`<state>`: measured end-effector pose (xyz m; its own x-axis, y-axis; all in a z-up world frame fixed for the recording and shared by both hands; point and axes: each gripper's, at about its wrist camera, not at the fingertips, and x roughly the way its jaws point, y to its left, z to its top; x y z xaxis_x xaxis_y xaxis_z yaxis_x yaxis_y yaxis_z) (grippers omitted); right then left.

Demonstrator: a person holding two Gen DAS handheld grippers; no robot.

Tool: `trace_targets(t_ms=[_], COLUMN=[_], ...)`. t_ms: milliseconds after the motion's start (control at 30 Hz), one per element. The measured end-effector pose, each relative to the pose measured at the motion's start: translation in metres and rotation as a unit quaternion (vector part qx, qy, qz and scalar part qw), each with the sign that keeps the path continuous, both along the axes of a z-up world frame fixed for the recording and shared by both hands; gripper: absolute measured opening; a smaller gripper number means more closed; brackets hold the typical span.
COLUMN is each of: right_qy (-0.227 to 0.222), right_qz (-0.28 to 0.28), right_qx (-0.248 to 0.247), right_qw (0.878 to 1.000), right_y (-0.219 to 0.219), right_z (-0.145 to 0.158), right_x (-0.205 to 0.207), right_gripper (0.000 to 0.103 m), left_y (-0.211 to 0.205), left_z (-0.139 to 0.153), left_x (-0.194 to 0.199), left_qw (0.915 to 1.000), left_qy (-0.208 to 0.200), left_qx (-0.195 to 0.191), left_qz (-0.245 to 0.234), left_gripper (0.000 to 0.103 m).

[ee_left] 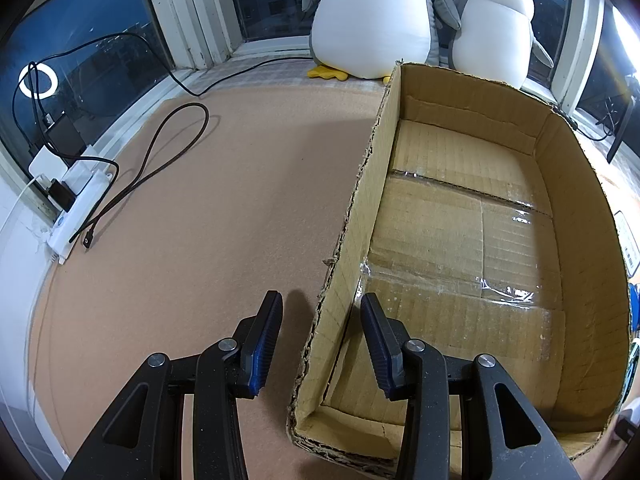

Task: Organize rigid objects
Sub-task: 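Move the right tool to the white USB charger and close on it, then carry the white charger into the cardboard box and open the right tool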

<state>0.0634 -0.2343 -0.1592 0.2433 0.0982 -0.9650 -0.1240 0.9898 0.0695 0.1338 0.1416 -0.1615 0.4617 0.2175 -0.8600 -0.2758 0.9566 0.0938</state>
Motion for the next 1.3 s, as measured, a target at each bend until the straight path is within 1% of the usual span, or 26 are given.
trace_targets(t_ms=[167, 300, 400, 533, 733, 833, 1000, 1133, 1300], right_qy=[-0.002, -0.006, -0.016, -0.045, -0.092, -0.119, -0.14, -0.145, -0.135], right_qz=[0.004, 0.0, 0.0, 0.006, 0.033, 0.051, 0.092, 0.123, 0.142], right_qx=[0.006, 0.014, 0.021, 0.038, 0.069, 0.077, 0.096, 0.109, 0.121], right_qw=[1.0, 1.0, 1.0, 0.998, 0.993, 0.989, 0.981, 0.976, 0.973], right_y=[-0.001, -0.007, -0.009, -0.003, 0.024, 0.042, 0.081, 0.115, 0.15], right_z=[0.0, 0.006, 0.017, 0.04, 0.077, 0.09, 0.106, 0.109, 0.093], right_x=[-0.011, -0.017, -0.016, -0.011, 0.01, 0.024, 0.045, 0.058, 0.078], right_gripper=[0.061, 0.061, 0.061, 0.061, 0.061, 0.061, 0.061, 0.061, 0.061], left_y=[0.0, 0.0, 0.0, 0.0, -0.001, -0.001, 0.0, 0.0, 0.0], left_z=[0.0, 0.0, 0.0, 0.0, 0.0, 0.0, -0.001, -0.002, -0.002], left_x=[0.0, 0.0, 0.0, 0.0, 0.0, 0.0, 0.0, 0.0, -0.001], left_qw=[1.0, 1.0, 1.0, 1.0, 1.0, 1.0, 1.0, 1.0, 0.9999], left_qy=[-0.001, -0.001, -0.001, -0.001, -0.001, -0.001, -0.002, -0.003, -0.005], left_qx=[-0.001, -0.002, -0.002, -0.002, -0.002, -0.002, -0.004, -0.007, -0.009], left_qz=[0.0, 0.0, 0.0, 0.001, -0.001, -0.001, 0.0, 0.0, 0.001], left_gripper=[0.044, 0.044, 0.044, 0.044, 0.044, 0.044, 0.044, 0.044, 0.044])
